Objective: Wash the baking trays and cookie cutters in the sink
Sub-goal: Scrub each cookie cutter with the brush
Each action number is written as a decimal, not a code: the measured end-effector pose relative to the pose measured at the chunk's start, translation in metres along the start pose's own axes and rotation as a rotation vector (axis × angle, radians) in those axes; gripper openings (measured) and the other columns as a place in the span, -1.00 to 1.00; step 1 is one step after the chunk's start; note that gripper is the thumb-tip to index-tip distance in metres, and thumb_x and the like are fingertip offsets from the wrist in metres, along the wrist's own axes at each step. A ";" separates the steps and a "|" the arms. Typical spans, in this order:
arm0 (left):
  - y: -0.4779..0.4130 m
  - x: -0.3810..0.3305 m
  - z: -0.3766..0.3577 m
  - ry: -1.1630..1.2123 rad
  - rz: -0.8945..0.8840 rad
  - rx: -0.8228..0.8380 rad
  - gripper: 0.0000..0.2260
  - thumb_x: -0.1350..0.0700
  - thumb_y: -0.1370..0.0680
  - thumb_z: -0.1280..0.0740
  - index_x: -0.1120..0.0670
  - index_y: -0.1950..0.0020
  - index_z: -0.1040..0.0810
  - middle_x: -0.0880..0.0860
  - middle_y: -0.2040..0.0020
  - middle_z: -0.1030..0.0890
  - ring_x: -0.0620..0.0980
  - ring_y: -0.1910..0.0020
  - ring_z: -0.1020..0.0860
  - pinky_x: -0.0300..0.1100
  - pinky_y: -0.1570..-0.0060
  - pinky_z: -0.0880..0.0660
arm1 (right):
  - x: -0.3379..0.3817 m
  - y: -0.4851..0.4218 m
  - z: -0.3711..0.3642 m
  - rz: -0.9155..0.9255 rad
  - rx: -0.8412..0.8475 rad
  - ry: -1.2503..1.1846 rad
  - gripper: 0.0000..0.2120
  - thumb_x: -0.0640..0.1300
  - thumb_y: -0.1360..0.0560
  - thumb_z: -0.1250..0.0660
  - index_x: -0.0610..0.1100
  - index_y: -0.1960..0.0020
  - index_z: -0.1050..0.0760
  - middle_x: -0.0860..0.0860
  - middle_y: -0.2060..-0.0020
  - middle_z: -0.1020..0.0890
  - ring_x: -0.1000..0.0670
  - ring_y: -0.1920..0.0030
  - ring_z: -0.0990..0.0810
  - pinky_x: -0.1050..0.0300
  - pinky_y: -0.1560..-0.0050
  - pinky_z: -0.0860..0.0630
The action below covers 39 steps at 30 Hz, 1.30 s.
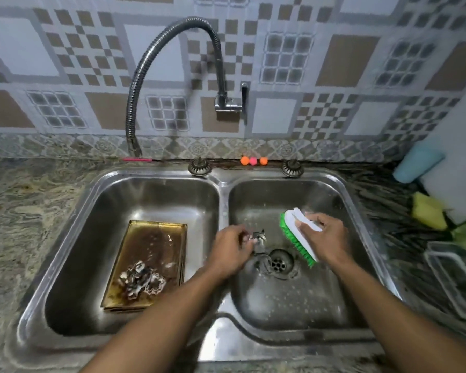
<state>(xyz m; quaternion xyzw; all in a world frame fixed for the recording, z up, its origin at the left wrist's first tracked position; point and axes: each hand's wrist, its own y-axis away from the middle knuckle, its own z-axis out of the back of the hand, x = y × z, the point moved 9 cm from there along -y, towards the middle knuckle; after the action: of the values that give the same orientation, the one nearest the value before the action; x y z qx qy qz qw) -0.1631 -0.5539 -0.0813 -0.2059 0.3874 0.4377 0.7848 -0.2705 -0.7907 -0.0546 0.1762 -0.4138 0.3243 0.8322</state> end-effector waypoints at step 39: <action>-0.003 -0.088 -0.149 -0.188 0.002 0.202 -0.40 0.02 -0.37 -0.48 -0.07 -0.41 -0.45 -0.03 -0.19 -0.55 -0.11 -0.06 -0.56 -0.37 0.01 -0.38 | -0.077 -0.031 0.135 0.021 0.048 -0.063 -0.78 0.00 -0.41 -0.54 -0.01 -0.03 -0.69 0.10 0.12 -0.70 0.04 0.09 -0.65 0.08 0.06 -0.57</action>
<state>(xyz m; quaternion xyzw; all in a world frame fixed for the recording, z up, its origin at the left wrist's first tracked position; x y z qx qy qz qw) -0.2523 -0.7005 -0.1039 -0.0837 0.3546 0.4149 0.8337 -0.3613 -0.9193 -0.0365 0.2019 -0.4336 0.3371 0.8109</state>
